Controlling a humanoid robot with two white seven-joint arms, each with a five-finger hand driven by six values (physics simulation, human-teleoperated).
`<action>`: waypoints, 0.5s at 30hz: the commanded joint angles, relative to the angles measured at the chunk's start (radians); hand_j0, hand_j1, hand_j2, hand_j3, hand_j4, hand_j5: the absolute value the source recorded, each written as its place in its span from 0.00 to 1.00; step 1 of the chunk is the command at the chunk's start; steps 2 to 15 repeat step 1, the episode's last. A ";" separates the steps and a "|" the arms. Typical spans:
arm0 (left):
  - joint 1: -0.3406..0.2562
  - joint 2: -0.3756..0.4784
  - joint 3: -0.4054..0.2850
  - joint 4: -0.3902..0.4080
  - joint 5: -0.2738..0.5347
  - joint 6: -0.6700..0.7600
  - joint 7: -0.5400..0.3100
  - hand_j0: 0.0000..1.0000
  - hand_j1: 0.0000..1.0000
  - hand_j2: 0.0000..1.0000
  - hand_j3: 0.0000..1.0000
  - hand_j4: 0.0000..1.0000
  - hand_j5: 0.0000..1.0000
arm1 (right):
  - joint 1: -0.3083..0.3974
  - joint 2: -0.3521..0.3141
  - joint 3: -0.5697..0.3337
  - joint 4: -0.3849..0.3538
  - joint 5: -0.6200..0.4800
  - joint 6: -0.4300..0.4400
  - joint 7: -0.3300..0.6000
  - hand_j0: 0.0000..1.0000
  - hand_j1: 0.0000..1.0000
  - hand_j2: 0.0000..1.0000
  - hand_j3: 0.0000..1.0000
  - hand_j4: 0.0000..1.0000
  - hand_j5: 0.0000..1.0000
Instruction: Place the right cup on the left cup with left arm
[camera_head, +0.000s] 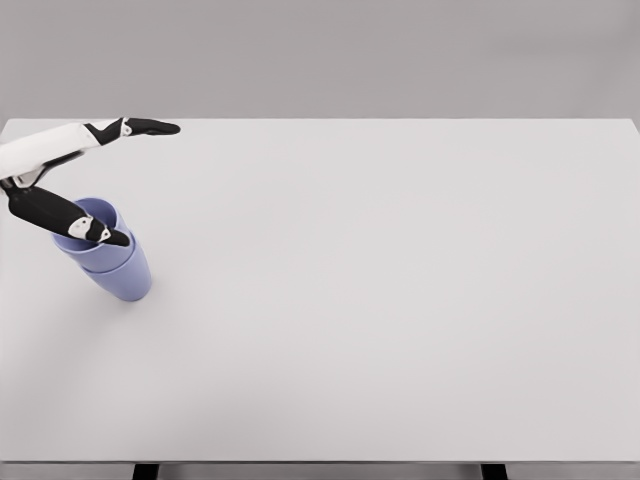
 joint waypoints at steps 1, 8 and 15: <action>0.000 0.011 0.004 0.000 0.006 0.001 0.000 1.00 1.00 1.00 1.00 1.00 1.00 | 0.000 0.000 0.000 0.000 -0.001 -0.001 0.000 1.00 1.00 1.00 1.00 1.00 1.00; 0.000 0.011 0.004 0.000 0.006 0.001 0.000 1.00 1.00 1.00 1.00 1.00 1.00 | 0.000 0.000 0.000 0.000 -0.001 -0.001 0.000 1.00 1.00 1.00 1.00 1.00 1.00; 0.000 0.011 0.004 0.000 0.006 0.001 0.000 1.00 1.00 1.00 1.00 1.00 1.00 | 0.000 0.000 0.000 0.000 -0.001 -0.001 0.000 1.00 1.00 1.00 1.00 1.00 1.00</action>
